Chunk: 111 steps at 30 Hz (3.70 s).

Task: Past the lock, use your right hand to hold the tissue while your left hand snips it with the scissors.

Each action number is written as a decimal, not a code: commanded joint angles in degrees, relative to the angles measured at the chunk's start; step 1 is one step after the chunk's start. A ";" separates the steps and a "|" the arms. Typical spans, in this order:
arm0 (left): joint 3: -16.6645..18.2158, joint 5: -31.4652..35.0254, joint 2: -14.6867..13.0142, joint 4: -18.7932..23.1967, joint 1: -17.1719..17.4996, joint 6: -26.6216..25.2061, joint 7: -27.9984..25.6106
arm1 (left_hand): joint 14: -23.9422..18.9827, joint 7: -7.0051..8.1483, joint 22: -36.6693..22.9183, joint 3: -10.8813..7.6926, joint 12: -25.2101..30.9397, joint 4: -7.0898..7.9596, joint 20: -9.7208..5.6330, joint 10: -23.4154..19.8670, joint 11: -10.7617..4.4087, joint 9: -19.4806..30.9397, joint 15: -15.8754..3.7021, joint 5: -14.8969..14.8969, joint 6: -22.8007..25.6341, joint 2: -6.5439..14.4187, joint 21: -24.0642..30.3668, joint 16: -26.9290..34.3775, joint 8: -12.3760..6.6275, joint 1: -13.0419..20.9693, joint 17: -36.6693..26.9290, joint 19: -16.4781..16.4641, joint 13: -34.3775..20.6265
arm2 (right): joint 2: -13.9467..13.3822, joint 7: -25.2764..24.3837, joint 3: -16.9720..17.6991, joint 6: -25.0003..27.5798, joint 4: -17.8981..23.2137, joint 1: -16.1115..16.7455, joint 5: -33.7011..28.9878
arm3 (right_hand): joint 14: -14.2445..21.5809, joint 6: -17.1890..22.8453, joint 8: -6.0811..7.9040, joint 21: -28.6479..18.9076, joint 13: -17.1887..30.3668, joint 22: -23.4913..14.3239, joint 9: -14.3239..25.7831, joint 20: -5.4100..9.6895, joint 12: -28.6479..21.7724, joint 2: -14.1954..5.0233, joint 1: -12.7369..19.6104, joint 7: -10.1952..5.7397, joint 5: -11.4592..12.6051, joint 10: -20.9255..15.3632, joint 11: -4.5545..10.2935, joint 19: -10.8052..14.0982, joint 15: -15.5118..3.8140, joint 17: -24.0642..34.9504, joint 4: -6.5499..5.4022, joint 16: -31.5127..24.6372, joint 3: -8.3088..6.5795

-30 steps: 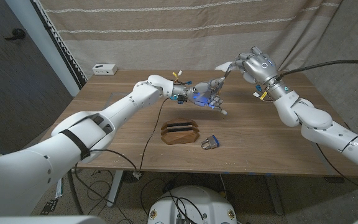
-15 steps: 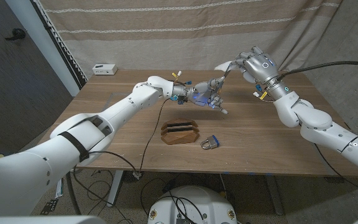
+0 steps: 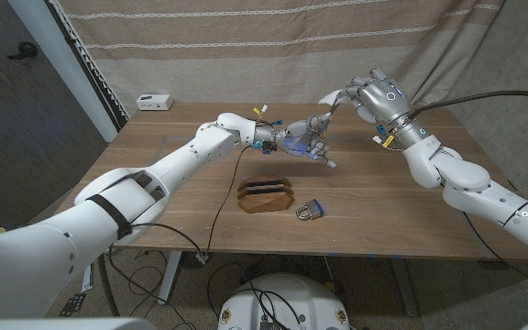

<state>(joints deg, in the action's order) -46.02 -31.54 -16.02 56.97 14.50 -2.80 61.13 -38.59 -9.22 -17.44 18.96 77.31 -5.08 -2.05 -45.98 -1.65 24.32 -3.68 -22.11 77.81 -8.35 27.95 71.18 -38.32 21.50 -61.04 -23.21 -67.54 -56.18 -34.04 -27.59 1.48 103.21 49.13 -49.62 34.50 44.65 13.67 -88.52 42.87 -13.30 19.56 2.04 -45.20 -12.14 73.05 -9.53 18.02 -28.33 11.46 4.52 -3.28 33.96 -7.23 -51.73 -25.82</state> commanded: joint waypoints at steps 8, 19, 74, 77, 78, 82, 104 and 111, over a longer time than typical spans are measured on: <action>0.14 -0.33 -0.86 1.65 0.84 -0.23 -0.16 | -0.40 -0.98 0.00 0.53 13.62 0.11 0.07 -4.10 -3.91 0.20 -4.30 -0.15 0.89 -0.24 -0.13 0.12 0.08 0.07 0.12 -0.31 -4.02 | -0.15 0.85 0.28 -0.40 0.73 0.22 -0.34 | 0.72 1.09 1.36 0.24 -0.14 0.45 1.10 9.17 -0.27 0.02 -0.46 -0.10 0.60 -0.69 -0.08 0.50 -9.87 -0.17 -0.03 -0.21 -0.17; 0.13 -0.41 -1.34 2.52 1.00 -0.35 -0.43 | -0.40 -0.94 -0.03 0.53 13.62 0.11 0.11 -4.12 -3.96 0.35 -4.19 -0.15 0.77 -0.22 -0.19 0.30 0.08 0.10 -0.17 -0.30 -4.02 | -0.36 0.61 0.87 -0.35 1.43 0.74 -0.37 | 0.84 3.39 4.22 1.92 -0.25 2.08 3.81 9.00 -0.41 0.37 -0.04 -0.31 1.70 -0.97 0.07 0.97 -9.90 -0.82 0.80 -0.09 -0.42; 0.91 -1.11 -0.51 1.65 1.94 0.57 -2.26 | -0.41 1.88 -1.63 -17.23 13.36 -4.28 -0.94 -3.44 -5.33 -1.58 -6.76 3.76 0.10 20.50 1.35 -1.09 1.60 28.32 -0.96 0.79 -3.94 | -0.56 2.23 0.84 -0.60 1.09 0.10 -0.88 | 1.48 1.81 7.09 2.65 -0.86 2.45 9.01 9.01 -0.36 0.32 -0.54 -0.68 3.34 -1.12 0.10 1.65 -9.93 -2.17 0.92 0.50 0.32; 1.28 -1.49 -0.45 1.58 2.29 1.04 -2.39 | -0.29 2.08 -2.12 -20.72 13.37 -3.51 -1.09 -3.32 -5.63 -0.43 -6.86 5.51 -0.48 20.36 2.03 -2.02 1.29 30.60 -1.12 0.85 -3.93 | -0.61 2.54 0.84 -0.49 1.17 0.13 -0.82 | 1.49 1.77 7.19 2.65 -0.90 2.45 9.21 9.02 -0.35 0.30 -0.54 -0.72 3.38 -1.14 0.11 1.65 -9.94 -2.23 0.94 0.53 0.35; 1.32 -1.53 -0.57 1.86 2.38 0.71 -2.65 | -0.51 2.34 -2.42 -22.27 13.34 -2.82 -1.27 -3.10 -5.72 0.56 -7.11 6.42 -1.01 20.36 2.35 -2.21 1.01 31.05 -1.68 1.11 -3.94 | -0.62 2.65 0.82 -0.41 1.21 0.15 -0.85 | 1.49 1.67 7.19 2.65 -0.91 2.45 9.27 9.01 -0.36 0.30 -0.55 -0.66 3.40 -1.16 0.12 1.65 -9.94 -2.25 0.94 0.54 0.36; 0.67 -1.05 0.35 -1.09 1.02 2.62 0.38 | 3.34 5.28 -5.22 -33.84 13.00 6.15 0.53 5.69 -7.50 17.42 -6.67 9.51 -11.00 19.90 5.23 -6.21 -5.75 27.52 -7.13 3.93 -3.96 | -0.67 3.09 0.82 -0.12 1.38 0.21 -0.89 | 1.51 1.58 7.32 2.65 -0.87 2.44 9.55 9.03 -0.40 0.30 -0.56 -0.69 3.45 -1.16 0.10 1.65 -9.93 -2.34 0.96 0.58 0.42; 4.37 -5.17 2.12 -4.92 3.34 5.07 3.33 | 6.08 9.33 -5.83 -44.79 13.25 12.80 0.34 11.73 -7.73 46.58 -7.21 9.27 -25.74 18.26 7.67 -9.47 -21.69 21.10 -8.33 6.81 -3.95 | -0.79 5.18 0.92 2.63 1.90 0.34 -1.11 | 1.78 1.44 7.78 2.76 -0.94 2.47 10.42 9.01 -0.52 0.28 -0.59 -0.51 3.69 -1.37 0.12 1.63 -9.94 -2.43 1.04 0.48 0.59; 4.67 -5.35 1.39 -3.78 3.97 4.73 2.89 | 5.96 9.24 -5.76 -45.45 13.25 12.74 0.31 11.69 -7.94 46.64 -7.35 9.28 -26.02 18.05 7.85 -9.70 -23.08 20.76 -8.21 6.87 -3.94 | -0.65 5.74 0.62 2.84 1.96 -0.08 -1.28 | 1.83 1.48 7.77 2.81 -0.98 2.49 10.38 8.98 -0.52 0.27 -0.60 -0.49 3.76 -1.36 0.11 1.69 -9.94 -2.47 1.06 0.49 0.60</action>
<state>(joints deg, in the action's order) -42.35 -35.85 -14.01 52.30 17.31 2.07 64.19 -32.65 -1.75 -23.11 -19.70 86.58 1.59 -1.75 -34.01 -8.88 70.72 -3.07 -12.61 63.68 9.82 35.43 61.62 -60.85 42.35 -69.22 -16.34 -69.71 -56.89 -29.19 -26.62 3.55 105.02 49.50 -50.60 36.04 45.85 21.19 -85.79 41.82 -10.65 29.91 2.35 -45.41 -11.82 72.74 -10.31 21.46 -29.09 11.38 5.64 -3.38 31.33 -6.27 -51.25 -25.45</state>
